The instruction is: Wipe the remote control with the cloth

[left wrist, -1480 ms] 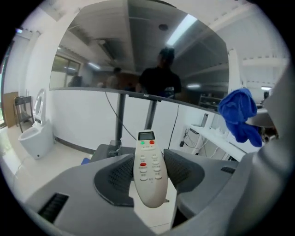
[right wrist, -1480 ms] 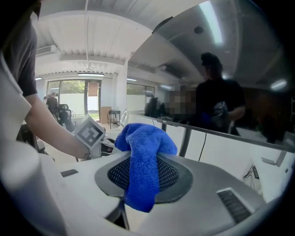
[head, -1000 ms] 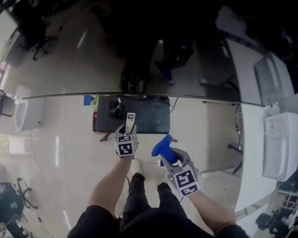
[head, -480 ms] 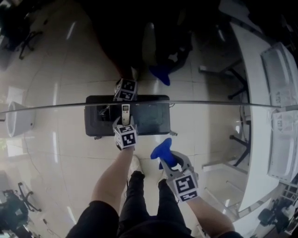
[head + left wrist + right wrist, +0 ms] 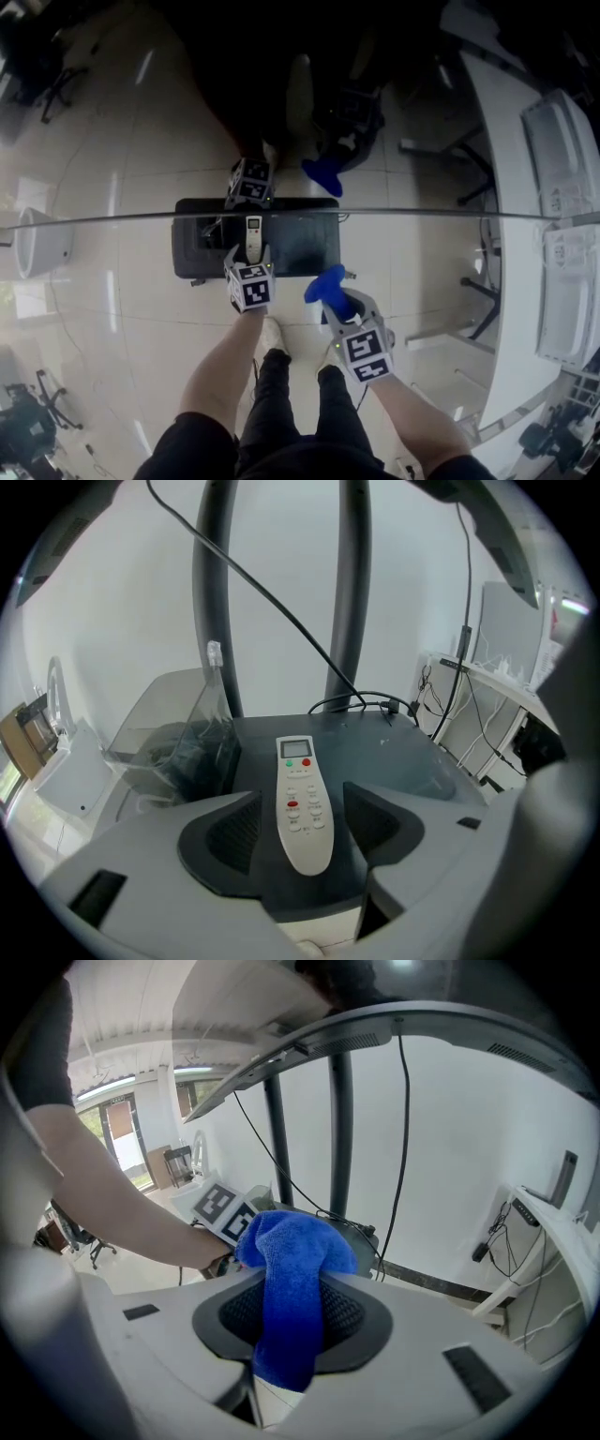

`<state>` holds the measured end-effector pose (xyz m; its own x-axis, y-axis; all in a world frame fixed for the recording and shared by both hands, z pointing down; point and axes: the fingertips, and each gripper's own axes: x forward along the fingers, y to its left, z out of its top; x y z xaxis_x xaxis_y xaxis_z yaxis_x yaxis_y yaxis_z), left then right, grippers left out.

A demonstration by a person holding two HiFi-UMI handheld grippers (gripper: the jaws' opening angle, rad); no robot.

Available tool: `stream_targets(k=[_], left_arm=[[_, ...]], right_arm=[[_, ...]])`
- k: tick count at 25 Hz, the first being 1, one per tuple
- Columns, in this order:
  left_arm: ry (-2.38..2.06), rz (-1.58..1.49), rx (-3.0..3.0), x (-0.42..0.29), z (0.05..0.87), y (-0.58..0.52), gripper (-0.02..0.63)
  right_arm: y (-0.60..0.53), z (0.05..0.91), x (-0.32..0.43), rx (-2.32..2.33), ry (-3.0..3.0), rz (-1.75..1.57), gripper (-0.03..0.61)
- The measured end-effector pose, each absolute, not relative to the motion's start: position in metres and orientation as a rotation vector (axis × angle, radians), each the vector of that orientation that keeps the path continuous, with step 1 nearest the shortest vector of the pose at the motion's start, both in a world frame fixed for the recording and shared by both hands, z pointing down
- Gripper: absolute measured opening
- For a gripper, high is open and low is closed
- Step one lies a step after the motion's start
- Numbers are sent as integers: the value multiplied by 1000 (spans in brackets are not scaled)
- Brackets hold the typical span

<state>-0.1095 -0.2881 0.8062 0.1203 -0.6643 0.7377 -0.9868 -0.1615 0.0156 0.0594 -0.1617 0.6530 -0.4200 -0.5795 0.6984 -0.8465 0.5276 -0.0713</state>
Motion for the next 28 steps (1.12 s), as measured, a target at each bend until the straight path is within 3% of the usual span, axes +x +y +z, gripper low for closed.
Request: stream_targets(k=[18, 28], left_arm=[[-1561, 729, 2024, -112, 741, -211, 279], [-1553, 718, 2099, -102, 719, -221, 279]], right_arm=[[-281, 813, 47, 1060, -1888, 454, 123], [-283, 784, 55, 1125, -1920, 408, 201]])
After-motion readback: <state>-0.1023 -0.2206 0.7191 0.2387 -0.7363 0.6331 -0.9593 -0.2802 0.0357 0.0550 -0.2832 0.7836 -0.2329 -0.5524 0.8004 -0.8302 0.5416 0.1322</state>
